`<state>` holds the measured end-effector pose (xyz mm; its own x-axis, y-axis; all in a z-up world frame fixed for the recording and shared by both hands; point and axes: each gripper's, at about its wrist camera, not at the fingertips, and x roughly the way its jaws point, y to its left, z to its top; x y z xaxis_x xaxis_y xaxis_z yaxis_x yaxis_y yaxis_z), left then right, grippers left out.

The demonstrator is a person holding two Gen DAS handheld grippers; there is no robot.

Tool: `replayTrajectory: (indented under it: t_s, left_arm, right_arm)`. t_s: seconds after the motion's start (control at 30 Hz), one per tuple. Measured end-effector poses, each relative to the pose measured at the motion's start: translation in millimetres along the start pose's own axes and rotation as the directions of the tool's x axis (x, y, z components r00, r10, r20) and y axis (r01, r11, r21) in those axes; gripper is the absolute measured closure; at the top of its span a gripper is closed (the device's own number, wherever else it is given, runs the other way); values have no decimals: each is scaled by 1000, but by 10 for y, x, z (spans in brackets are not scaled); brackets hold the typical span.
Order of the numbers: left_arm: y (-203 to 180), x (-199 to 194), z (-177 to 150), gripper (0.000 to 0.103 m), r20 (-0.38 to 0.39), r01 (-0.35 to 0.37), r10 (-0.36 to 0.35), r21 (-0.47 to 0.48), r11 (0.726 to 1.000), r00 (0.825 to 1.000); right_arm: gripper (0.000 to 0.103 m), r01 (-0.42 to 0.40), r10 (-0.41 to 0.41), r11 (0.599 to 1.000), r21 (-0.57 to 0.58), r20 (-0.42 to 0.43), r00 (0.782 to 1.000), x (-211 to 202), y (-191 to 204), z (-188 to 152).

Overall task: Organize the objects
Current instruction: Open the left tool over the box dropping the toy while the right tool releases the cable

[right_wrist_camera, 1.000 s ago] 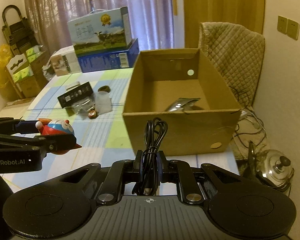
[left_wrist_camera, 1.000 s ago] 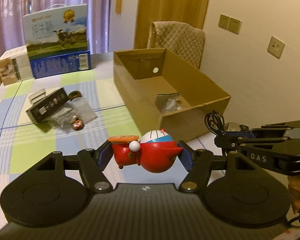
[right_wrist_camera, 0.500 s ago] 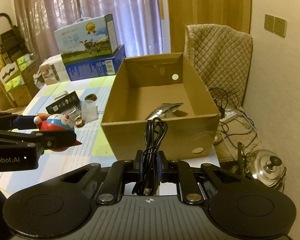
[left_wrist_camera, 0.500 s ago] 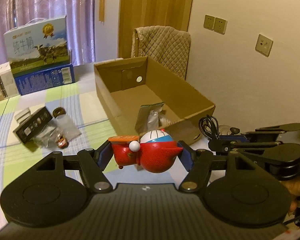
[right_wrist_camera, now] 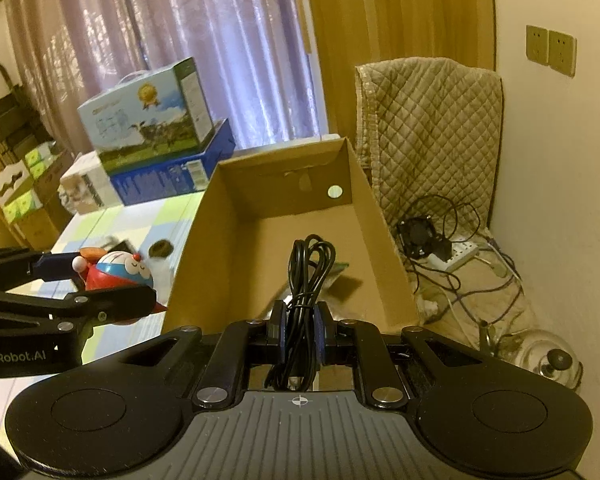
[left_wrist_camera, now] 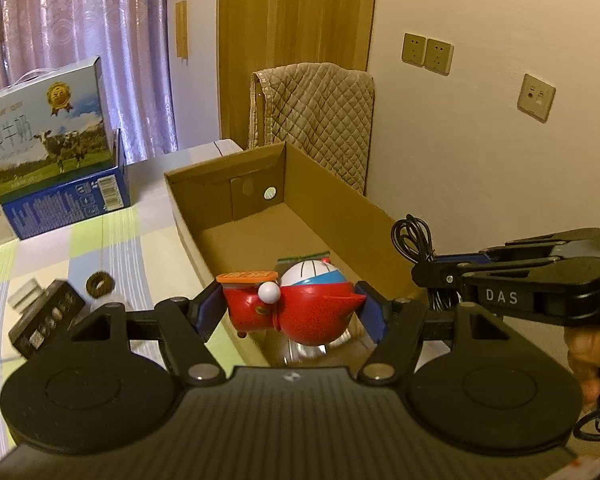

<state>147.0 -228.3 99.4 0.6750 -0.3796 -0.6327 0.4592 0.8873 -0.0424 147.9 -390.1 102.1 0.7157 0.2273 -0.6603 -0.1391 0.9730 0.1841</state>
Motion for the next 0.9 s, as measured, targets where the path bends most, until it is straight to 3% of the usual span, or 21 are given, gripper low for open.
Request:
replayTrajectory:
  t_s: [0.27, 0.33, 0.37, 0.57, 0.9]
  left_arm:
    - [75, 431, 223, 38, -18, 22, -22, -28, 999, 1000]
    - [111, 529, 253, 27, -23, 44, -45, -45, 998, 999]
    - [128, 549, 268, 26, -22, 41, -42, -49, 998, 999]
    - [282, 428, 312, 26, 10, 17, -16, -57, 998, 1000]
    - [692, 91, 109, 26, 19, -44, 46, -127, 991, 999]
  right_arm:
    - [92, 19, -19, 1000, 12, -11, 1000, 295, -125, 196]
    - [92, 30, -30, 999, 15, -15, 999, 339, -148, 196]
    - [92, 29, -28, 999, 17, -17, 999, 353, -154, 192]
    - [92, 14, -14, 1000, 20, -23, 1000, 379, -160, 159]
    - [92, -11, 11, 1000, 15, -4, 1000, 425, -51, 241]
